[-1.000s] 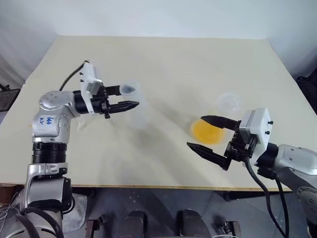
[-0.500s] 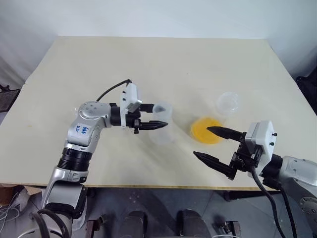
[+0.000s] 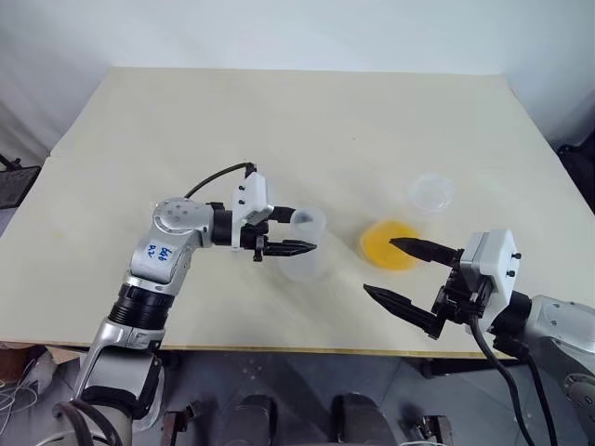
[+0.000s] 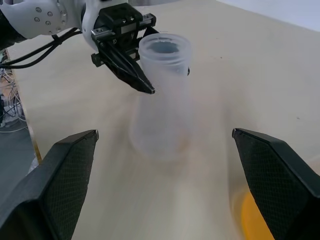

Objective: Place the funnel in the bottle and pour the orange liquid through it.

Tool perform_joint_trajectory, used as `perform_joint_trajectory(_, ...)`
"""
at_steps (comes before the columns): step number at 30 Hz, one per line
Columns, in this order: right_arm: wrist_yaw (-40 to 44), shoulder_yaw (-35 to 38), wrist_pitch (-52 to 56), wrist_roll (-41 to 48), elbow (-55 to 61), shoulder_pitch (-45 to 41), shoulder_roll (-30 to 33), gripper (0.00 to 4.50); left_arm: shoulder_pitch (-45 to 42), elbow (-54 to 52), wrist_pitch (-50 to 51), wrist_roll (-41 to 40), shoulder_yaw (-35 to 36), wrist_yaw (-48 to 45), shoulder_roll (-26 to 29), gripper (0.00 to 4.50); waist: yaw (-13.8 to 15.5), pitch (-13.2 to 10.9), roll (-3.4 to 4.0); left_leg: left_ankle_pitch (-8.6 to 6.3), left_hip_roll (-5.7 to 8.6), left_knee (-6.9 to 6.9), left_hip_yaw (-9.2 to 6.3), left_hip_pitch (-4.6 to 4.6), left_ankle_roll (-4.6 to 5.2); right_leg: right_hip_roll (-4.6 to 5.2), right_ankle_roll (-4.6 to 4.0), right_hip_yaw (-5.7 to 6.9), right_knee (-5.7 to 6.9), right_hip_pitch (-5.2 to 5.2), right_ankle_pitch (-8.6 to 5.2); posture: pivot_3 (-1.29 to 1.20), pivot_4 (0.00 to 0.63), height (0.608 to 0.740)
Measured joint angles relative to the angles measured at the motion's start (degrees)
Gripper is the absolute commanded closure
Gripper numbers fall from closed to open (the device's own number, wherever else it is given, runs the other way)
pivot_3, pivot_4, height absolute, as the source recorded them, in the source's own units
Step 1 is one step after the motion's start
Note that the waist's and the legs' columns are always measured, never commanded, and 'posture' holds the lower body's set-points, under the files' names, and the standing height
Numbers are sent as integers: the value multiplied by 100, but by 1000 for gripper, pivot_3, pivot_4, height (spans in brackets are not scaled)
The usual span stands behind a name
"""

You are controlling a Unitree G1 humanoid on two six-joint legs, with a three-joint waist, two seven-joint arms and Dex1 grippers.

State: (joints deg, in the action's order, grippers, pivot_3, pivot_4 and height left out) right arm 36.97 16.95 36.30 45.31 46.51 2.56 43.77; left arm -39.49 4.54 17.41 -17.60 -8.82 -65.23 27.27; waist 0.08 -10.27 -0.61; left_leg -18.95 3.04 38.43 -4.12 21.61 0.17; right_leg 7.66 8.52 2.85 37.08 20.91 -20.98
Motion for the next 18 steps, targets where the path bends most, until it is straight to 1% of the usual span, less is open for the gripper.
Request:
perform_joint_trajectory(2, 0, 0, 0, -4, 0, -18, 4, 0, 45, -2, -104, 39, -84, -31, 0, 1525, 1, 0, 0, 0, -2, 0, -1, -1, 0, -1, 0, 1, -3, -3, 0, 0, 150, 740)
perform_joint_trajectory(3, 0, 0, 0, -3, 0, -27, 4, 0, 54, -3, -147, 50, -91, -48, 7, 1290, 3, 0, 0, 0, -3, -1, -1, -4, 0, -2, 0, 3, -6, -8, 0, 0, 150, 740)
perform_joint_trajectory(7, 1, -1, 0, -3, -3, -91, 5, 0, 135, -2, -216, 99, -130, -61, 13, 66, 3, 0, 0, 0, -3, -4, -3, -13, 0, -2, 0, 5, -14, -19, 0, 0, 150, 740)
perform_joint_trajectory(11, 16, -1, 0, -1, -13, -128, 57, 0, 155, -15, -148, 66, -80, -41, 34, 24, 3, 0, 0, 0, -4, -4, -4, -13, 0, -2, 0, 5, -15, -20, 0, 0, 150, 740)
perform_joint_trajectory(14, 78, -1, 0, 10, -43, -137, 110, 0, 155, -94, -23, -45, 144, 21, 149, 24, -5, 0, 0, 0, -6, -5, -4, -13, 0, -4, 0, 5, -15, -20, 0, 0, 150, 740)
perform_joint_trajectory(18, 266, 31, 2, 73, -188, -150, 283, 0, 295, -322, 203, -317, 528, -28, 541, 24, -24, 0, 1, 0, -9, -9, -2, -17, 0, -5, 0, 4, -18, -21, 0, 0, 150, 740)
